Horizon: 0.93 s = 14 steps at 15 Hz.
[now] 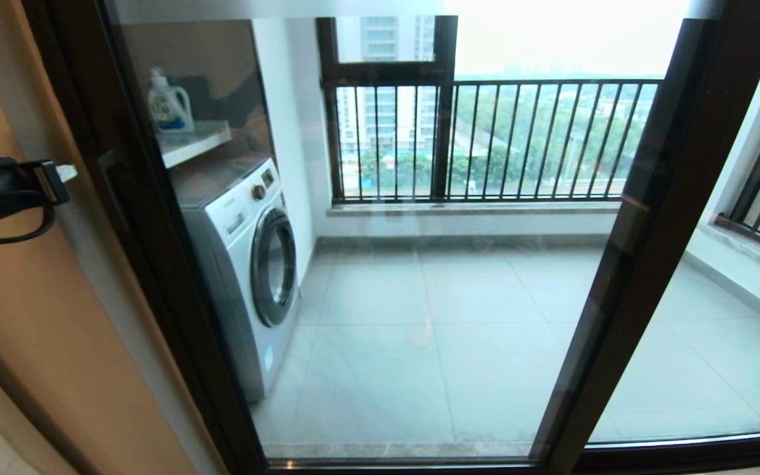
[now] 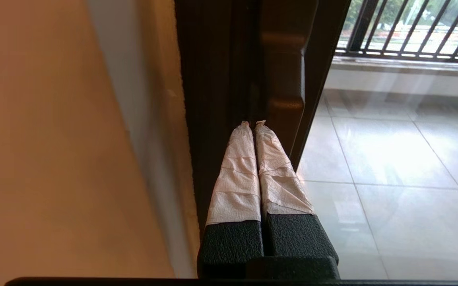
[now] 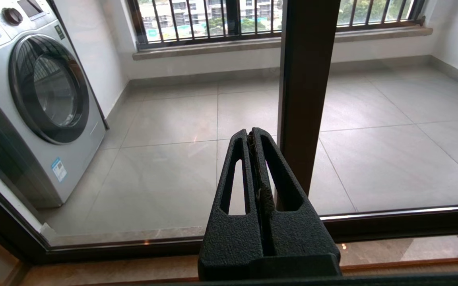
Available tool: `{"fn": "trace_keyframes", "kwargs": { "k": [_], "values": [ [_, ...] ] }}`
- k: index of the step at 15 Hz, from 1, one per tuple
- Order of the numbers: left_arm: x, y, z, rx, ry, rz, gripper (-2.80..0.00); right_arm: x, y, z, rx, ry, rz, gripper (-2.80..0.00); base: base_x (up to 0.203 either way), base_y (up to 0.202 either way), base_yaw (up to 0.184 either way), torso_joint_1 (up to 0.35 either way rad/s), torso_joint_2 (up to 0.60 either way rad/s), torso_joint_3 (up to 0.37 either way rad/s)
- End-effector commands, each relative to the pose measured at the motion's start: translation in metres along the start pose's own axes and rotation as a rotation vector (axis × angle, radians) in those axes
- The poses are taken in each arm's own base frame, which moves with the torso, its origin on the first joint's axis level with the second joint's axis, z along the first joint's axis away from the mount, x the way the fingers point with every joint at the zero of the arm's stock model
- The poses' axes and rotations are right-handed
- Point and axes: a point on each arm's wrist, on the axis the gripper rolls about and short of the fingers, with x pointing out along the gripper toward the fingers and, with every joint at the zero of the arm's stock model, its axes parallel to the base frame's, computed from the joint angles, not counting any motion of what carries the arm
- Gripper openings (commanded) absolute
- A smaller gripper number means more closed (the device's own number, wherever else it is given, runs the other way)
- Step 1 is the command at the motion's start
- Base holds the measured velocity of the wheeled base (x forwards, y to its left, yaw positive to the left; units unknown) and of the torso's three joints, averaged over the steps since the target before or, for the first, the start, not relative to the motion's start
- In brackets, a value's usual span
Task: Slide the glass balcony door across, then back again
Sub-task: Open the slid door
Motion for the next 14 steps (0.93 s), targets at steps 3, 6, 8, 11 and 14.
{"fn": "trace_keyframes", "kwargs": {
  "k": [3, 6, 8, 11, 14],
  "values": [
    [0.037, 0.018, -0.029, 0.038, -0.035, 0.016, -2.80, 0.001, 0.000, -0.003, 0.000, 0.013, -0.001, -2.80, 0.000, 0.000, 0.000, 0.000, 0.00, 0.000],
    [0.043, 0.020, -0.019, 0.048, -0.064, 0.021, -2.80, 0.001, 0.000, -0.003, 0.000, 0.013, -0.001, -2.80, 0.000, 0.000, 0.000, 0.000, 0.00, 0.000],
    [0.043, 0.019, -0.012, 0.051, -0.072, 0.020, -2.80, 0.001, 0.000, -0.003, 0.000, 0.013, -0.001, -2.80, 0.000, 0.000, 0.000, 0.000, 0.00, 0.000],
    [0.045, 0.014, -0.007, 0.053, -0.079, 0.002, -2.80, 0.001, 0.000, -0.003, 0.001, 0.013, -0.001, -2.80, 0.000, 0.000, 0.000, 0.000, 0.00, 0.000],
    [0.049, 0.004, -0.007, 0.051, -0.078, -0.024, -2.80, 0.001, 0.000, -0.003, 0.001, 0.013, -0.001, -2.80, 0.000, 0.000, 0.000, 0.000, 0.00, 0.000]
  ]
}}
